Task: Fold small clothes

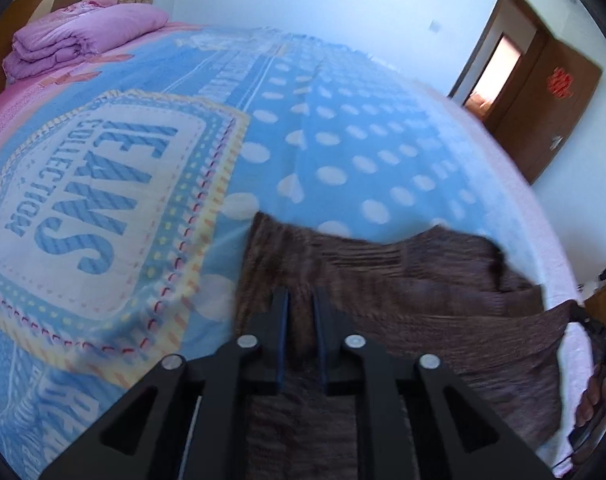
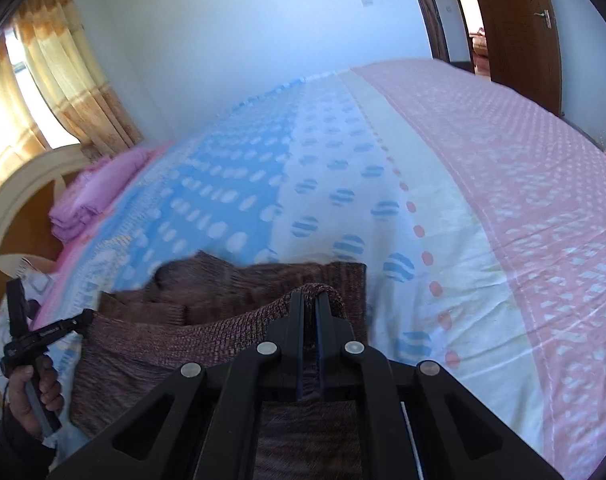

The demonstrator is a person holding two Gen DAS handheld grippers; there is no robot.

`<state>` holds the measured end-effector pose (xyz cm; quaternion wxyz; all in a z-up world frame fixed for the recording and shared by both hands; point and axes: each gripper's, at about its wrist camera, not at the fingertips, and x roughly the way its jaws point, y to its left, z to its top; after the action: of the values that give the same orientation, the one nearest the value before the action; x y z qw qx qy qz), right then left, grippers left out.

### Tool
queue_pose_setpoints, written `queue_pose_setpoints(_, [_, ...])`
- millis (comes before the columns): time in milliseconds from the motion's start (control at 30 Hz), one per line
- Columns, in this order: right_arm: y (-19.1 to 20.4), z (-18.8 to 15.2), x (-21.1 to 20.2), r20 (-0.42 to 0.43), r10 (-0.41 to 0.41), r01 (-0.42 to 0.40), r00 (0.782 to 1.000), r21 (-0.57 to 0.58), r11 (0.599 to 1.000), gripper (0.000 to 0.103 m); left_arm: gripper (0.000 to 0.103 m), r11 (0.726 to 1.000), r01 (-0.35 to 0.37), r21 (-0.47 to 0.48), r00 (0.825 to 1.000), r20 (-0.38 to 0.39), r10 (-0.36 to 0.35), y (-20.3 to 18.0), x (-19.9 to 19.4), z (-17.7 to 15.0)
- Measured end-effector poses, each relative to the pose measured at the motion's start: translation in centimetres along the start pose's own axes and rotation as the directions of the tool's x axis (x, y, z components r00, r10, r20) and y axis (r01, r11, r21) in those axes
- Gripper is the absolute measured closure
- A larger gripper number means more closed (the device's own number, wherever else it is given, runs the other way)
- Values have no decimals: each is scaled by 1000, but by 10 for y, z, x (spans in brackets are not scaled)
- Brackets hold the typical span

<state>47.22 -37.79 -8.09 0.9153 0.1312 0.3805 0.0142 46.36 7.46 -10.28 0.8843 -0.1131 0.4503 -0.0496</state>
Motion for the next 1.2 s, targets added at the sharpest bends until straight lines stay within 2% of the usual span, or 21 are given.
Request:
queue_pose_setpoints(33, [-1,-1,3,0,-28,28,1000,-11,1000,93,84,1000,-28,7,1000,-2,28,1,2,0])
queue_pose_setpoints(67, [-1,-5,3,2,-64,64,998,-31,998,75,72,999,-40,13,999,4,40,4,-1,-1])
queue_pose_setpoints(100, [-1,-9,0,3,-71,71,997,-49,996,59,65,999,-39,19,999,17,39,7,-6,-2])
queue_pose_setpoints(133, [0,-14,-5,7,-63,63,998,-71,995,37,50,998,-50,40,998,48,48,10,-16,-6])
queue_pose_setpoints(167, [2,-17,-8,4,-59,59,998,-95,994,31,35,995,-69,74,995,76,63,11,-26,-11])
queue_pose_setpoints(200, [7,-22,-10,-10,-65,63,998,-140,988,31,31,990,-86,113,992,97,75,11,-34,-16])
queue_pose_setpoints(267, [26,-34,-8,-40,-138,121,990,-286,951,31,28,965,-123,230,989,109,100,7,-44,-31])
queue_pose_setpoints(333, [46,-46,1,-47,-208,169,977,-422,891,31,23,922,-148,358,989,64,134,-1,-38,-45])
queue_pose_setpoints(400, [60,-53,11,-48,-243,187,969,-498,847,31,21,880,-176,441,984,44,175,-9,-28,-57])
queue_pose_setpoints(433, [65,-54,17,-54,-257,192,965,-522,831,31,17,858,-210,469,977,56,208,-12,-23,-60])
queue_pose_setpoints(467, [69,-53,21,-47,-273,206,961,-535,819,31,13,849,-236,472,971,91,220,-15,-23,-58])
queue_pose_setpoints(600, [78,-25,42,-42,-310,236,950,-554,798,31,13,830,-316,458,949,147,280,-30,-8,-31])
queue_pose_setpoints(633, [77,-7,47,-24,-335,273,942,-524,807,31,13,810,-377,449,926,192,325,-34,-3,-19])
queue_pose_setpoints(667, [75,7,47,-6,-343,297,939,-490,820,31,14,803,-425,419,905,211,369,-34,0,-7])
queue_pose_setpoints(700, [73,18,46,10,-344,311,939,-452,836,31,15,817,-429,386,903,200,380,-30,2,3])
queue_pose_setpoints(767, [63,37,35,27,-311,301,950,-343,890,31,15,864,-406,298,913,175,369,-18,-4,22])
queue_pose_setpoints(800, [60,39,30,32,-293,288,956,-312,905,31,14,871,-411,269,910,175,376,-12,-8,26])
queue_pose_setpoints(867, [56,33,24,35,-278,275,960,-319,907,31,8,878,-412,243,909,176,378,0,-18,29])
queue_pose_setpoints(967, [44,11,16,25,-278,269,960,-340,901,31,7,863,-444,239,894,178,411,17,-27,17])
queue_pose_setpoints(1033, [24,-5,5,-4,-241,229,971,-299,926,31,7,880,-413,235,910,152,386,23,-32,2])
queue_pose_setpoints(1200, [-6,-30,-11,-75,-120,104,990,-185,977,31,7,911,-341,233,938,155,311,15,-47,-35])
